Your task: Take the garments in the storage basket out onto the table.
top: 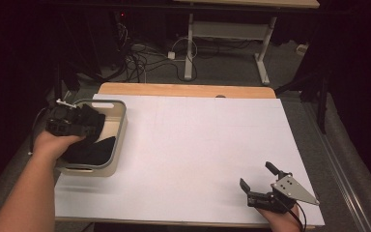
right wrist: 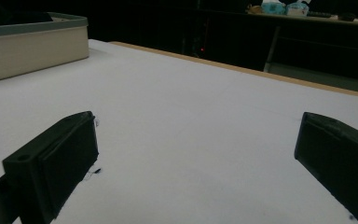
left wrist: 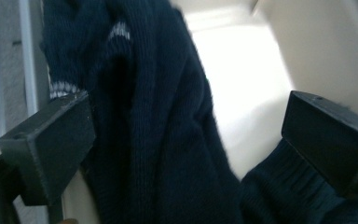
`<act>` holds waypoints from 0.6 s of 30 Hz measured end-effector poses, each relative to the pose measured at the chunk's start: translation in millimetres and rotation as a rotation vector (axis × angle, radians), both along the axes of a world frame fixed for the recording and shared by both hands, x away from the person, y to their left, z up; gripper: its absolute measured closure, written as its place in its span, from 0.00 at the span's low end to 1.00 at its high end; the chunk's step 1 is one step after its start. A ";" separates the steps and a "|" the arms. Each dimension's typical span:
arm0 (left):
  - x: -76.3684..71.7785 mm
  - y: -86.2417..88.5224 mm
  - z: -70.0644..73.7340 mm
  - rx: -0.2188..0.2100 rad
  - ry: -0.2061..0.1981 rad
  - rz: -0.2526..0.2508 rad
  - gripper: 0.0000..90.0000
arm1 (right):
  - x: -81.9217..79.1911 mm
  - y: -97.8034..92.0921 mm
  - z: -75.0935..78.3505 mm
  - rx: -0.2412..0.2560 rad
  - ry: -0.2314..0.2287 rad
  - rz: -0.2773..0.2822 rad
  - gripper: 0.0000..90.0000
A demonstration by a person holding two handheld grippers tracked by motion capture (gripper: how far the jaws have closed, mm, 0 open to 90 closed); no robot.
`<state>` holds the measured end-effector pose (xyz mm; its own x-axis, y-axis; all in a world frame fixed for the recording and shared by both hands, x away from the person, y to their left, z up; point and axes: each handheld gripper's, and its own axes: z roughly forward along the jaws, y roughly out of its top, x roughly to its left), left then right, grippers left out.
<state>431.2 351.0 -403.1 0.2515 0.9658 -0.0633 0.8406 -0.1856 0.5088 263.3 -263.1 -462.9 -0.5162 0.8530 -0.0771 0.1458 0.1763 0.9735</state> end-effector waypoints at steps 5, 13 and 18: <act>4.6 -1.3 -4.9 0.033 0.091 -0.006 0.14 | -0.9 0.9 0.6 -0.001 -0.003 0.004 0.00; 9.2 -4.4 -11.5 0.069 0.194 -0.008 0.22 | -1.7 2.1 0.3 -0.003 -0.001 0.004 0.00; 12.1 -8.0 -13.0 0.107 0.235 0.021 0.30 | -3.4 1.4 1.1 -0.002 -0.008 0.005 0.00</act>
<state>443.3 343.0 -416.1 0.2215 0.9750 -0.0147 0.9378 -0.2089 0.2775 259.9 -261.6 -461.8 -0.5199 0.8501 -0.0834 0.1372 0.1794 0.9742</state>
